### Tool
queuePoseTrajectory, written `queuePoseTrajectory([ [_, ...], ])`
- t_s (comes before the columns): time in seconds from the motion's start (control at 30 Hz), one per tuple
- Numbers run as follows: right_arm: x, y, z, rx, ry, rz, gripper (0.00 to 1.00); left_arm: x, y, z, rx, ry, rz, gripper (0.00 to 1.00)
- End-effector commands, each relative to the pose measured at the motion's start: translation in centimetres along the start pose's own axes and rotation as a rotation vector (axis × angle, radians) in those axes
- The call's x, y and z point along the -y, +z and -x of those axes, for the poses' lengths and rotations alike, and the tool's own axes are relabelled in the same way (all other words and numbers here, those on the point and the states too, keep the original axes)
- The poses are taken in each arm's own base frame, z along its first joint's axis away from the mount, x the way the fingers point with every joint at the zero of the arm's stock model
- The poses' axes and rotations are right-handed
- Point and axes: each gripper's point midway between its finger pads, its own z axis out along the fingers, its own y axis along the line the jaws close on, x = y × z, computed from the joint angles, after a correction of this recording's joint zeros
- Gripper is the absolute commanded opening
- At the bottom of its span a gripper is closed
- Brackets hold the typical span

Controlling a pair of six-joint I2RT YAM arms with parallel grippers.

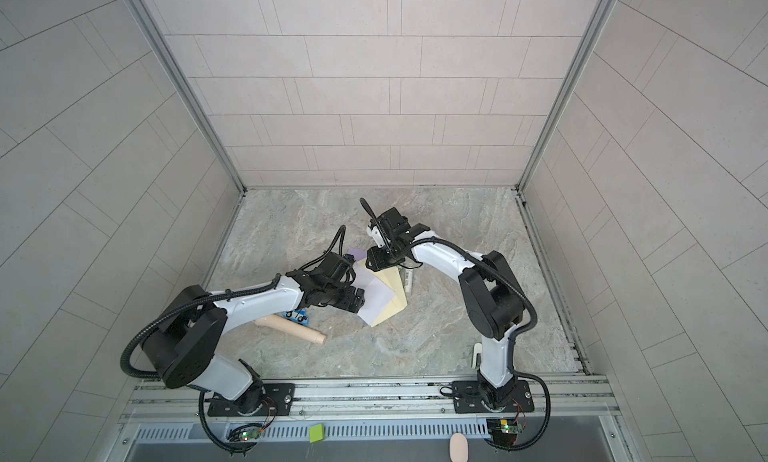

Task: Place the letter into the envelope and seal it

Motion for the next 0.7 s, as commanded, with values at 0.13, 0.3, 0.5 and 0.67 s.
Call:
queuePoseTrajectory([
  [0.13,1.3,2.3,-2.4,-0.136,0.059,-0.015,0.46,-0.2,0.7,-1.7,-0.05,0.06,0.03,0.9],
  [0.3,1.5,3.3,-2.9,-0.17,0.07,-0.002,0.46,-0.2,1.5,-3.0,-0.093,0.086,0.038,0.86],
  [0.5,0.9,4.2,-3.4,-0.202,0.082,0.068,0.46,-0.4,2.1,-4.0,-0.125,0.098,0.05,0.84],
  [0.67,-1.5,3.9,-3.5,-0.205,0.078,0.224,0.44,-0.5,2.4,-4.2,-0.127,0.093,0.05,0.83],
])
